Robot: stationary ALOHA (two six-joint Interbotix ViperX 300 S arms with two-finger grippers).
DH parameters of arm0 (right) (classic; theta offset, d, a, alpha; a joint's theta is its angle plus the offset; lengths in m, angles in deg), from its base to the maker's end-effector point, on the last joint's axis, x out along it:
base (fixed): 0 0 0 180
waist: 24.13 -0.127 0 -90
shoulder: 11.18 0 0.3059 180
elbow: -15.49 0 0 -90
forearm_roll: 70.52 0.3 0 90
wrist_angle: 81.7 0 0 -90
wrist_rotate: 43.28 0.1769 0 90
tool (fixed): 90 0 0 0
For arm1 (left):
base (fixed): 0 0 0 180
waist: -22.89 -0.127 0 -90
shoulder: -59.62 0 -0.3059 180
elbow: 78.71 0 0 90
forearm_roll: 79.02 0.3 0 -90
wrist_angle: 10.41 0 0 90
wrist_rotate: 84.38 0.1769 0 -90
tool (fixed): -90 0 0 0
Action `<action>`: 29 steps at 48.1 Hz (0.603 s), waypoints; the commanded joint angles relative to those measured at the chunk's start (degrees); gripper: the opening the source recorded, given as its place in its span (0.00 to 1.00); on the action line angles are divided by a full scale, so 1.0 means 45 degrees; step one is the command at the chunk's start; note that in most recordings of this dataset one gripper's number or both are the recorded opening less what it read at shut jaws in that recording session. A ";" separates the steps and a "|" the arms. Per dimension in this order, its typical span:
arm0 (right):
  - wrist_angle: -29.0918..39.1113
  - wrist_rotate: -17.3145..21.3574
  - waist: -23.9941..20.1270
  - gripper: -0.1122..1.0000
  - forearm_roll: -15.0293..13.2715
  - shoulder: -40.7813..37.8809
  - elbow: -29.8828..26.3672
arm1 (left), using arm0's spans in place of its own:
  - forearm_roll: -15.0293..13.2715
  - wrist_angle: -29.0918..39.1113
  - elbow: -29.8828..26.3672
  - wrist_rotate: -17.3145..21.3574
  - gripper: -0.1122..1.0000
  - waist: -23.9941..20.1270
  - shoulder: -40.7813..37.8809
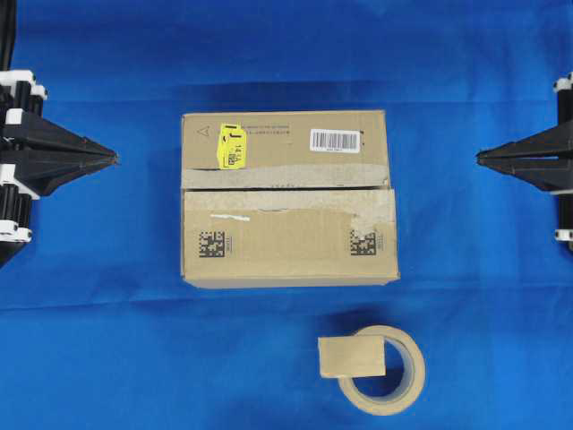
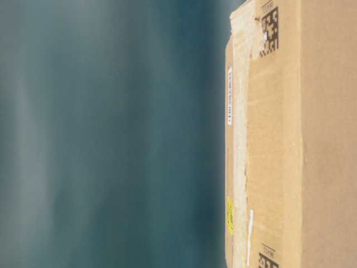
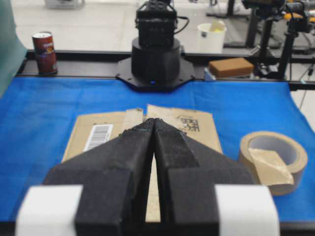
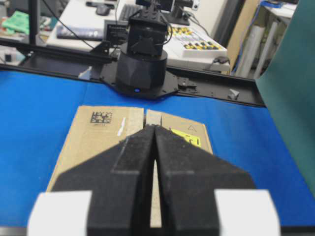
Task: Apply tape along the seams of the closed cardboard box to seal it securely.
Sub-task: 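Move the left gripper down to the tape strip on the roll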
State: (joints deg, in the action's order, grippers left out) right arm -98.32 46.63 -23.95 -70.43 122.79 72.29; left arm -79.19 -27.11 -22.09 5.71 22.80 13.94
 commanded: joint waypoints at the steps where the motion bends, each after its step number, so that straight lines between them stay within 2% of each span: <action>1: -0.0098 0.0117 0.0000 0.10 0.0039 -0.0117 -0.0488 | -0.0137 -0.0020 -0.0312 0.0176 0.10 0.0000 -0.0098; 11: 0.0117 0.0293 0.0020 0.10 0.0137 -0.0352 -0.0684 | -0.0156 -0.0098 -0.0273 0.1387 0.10 0.0117 -0.0371; 19: 0.0137 0.0430 0.0020 0.10 0.0273 -0.0508 -0.0664 | -0.0156 -0.0996 -0.0234 0.2852 0.10 0.0938 -0.1035; 29: 0.0137 0.0449 0.0020 0.10 0.0273 -0.0664 -0.0684 | -0.0156 -0.2168 -0.0293 0.2871 0.10 0.1504 -0.2520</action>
State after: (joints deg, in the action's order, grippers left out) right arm -97.53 48.65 -23.95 -69.38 120.15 70.71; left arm -79.90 -35.20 -22.00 18.54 28.87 5.32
